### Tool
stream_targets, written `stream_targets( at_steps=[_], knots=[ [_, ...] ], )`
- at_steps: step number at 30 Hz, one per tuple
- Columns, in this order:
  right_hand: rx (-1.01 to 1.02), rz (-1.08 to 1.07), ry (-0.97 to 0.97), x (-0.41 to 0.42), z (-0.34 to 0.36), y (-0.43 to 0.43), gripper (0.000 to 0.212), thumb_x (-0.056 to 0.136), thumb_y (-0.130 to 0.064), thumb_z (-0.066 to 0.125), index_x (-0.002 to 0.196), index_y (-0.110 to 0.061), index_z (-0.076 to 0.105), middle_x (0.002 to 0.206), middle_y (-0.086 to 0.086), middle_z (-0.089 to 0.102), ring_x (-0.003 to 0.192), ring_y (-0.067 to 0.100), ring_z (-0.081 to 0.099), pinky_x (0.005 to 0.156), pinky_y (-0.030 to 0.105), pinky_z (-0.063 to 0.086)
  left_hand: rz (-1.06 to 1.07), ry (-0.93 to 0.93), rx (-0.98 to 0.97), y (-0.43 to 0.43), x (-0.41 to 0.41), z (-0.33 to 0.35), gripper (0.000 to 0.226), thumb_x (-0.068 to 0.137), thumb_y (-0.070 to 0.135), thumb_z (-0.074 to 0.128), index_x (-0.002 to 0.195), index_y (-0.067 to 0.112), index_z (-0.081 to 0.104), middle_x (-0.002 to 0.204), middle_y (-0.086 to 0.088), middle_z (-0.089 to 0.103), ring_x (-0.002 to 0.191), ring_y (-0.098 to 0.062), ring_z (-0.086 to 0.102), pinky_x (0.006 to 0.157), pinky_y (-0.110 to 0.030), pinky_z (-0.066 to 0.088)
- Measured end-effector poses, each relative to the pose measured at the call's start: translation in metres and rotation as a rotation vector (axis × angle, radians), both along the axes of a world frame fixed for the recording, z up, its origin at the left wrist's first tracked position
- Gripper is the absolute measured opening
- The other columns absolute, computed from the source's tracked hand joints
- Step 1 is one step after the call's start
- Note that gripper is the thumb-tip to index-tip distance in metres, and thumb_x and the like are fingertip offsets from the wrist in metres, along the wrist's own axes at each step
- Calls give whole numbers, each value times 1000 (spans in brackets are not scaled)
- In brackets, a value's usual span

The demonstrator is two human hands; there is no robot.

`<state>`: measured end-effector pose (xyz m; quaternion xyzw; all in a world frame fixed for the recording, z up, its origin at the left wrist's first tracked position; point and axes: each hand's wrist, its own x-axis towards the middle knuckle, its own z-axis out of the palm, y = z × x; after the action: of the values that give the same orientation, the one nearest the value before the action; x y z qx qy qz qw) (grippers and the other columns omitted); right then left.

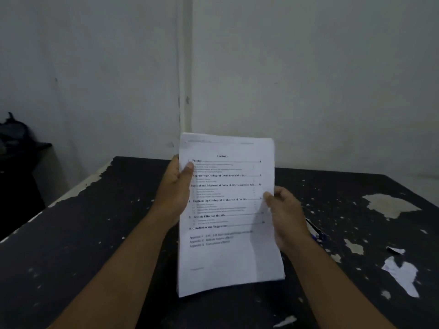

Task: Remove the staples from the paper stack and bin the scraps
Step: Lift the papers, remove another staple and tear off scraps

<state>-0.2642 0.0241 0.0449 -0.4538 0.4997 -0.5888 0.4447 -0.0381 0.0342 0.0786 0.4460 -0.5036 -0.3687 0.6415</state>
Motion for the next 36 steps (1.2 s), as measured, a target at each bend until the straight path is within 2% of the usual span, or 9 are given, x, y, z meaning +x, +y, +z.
stream_targets(
  at_steps=[6,10,13,17,22,24,29,33,36],
  knots=[
    [-284,-60,-59,9,43,0,14,102,-19,52,94,-23,63,88,-9,75,79,9,70,63,24,58,25,-121,-150,10,-1,7,18,105,33,43,114,42,55,106,21,71,94,-2,70,67,-16,57],
    [-196,-21,-11,16,16,4,15,103,-28,46,101,-33,60,99,-5,72,90,18,68,66,34,54,33,-182,-84,15,-4,-31,25,106,33,38,123,49,47,110,33,64,102,11,61,70,-4,49],
    [-116,6,35,18,-10,7,17,104,-34,42,115,-35,56,108,-6,68,93,14,66,65,27,51,30,-186,-21,17,-10,-56,25,107,32,35,122,50,44,113,30,61,99,22,56,72,2,44],
    [-126,30,79,21,-12,8,13,105,-36,41,114,-40,49,108,-9,65,88,6,65,59,19,51,70,-164,-34,15,-14,-68,19,106,32,37,110,49,44,108,24,64,97,15,60,72,-2,48],
    [-250,73,90,15,19,3,19,103,-33,46,106,-49,55,99,-19,70,83,-2,68,56,13,53,109,-176,-113,5,-8,-39,10,104,43,36,108,40,44,101,28,66,92,4,66,66,-13,55],
    [-300,77,94,13,38,-2,17,103,-31,47,108,-44,57,96,-22,71,84,1,69,57,16,55,140,-199,-175,0,-7,-15,15,104,45,35,107,34,46,98,25,67,88,3,68,62,-13,55],
    [-422,92,70,6,83,-14,14,102,-29,47,99,-33,60,93,-9,73,81,10,71,65,33,62,170,-217,-272,-13,-7,40,22,106,43,32,98,28,46,85,14,69,75,1,68,57,-13,52],
    [-505,87,78,5,107,-19,15,102,-29,47,97,-30,62,89,-12,72,77,6,68,61,25,56,234,-213,-356,-18,-9,69,24,107,38,30,97,23,45,71,22,62,62,6,61,50,-9,46],
    [-530,77,31,3,117,-23,17,102,-29,47,96,-28,63,84,-13,71,74,4,67,59,21,54,255,-205,-391,-20,-8,79,24,107,40,30,102,21,43,70,29,59,64,8,61,50,-8,46]
  ],
)
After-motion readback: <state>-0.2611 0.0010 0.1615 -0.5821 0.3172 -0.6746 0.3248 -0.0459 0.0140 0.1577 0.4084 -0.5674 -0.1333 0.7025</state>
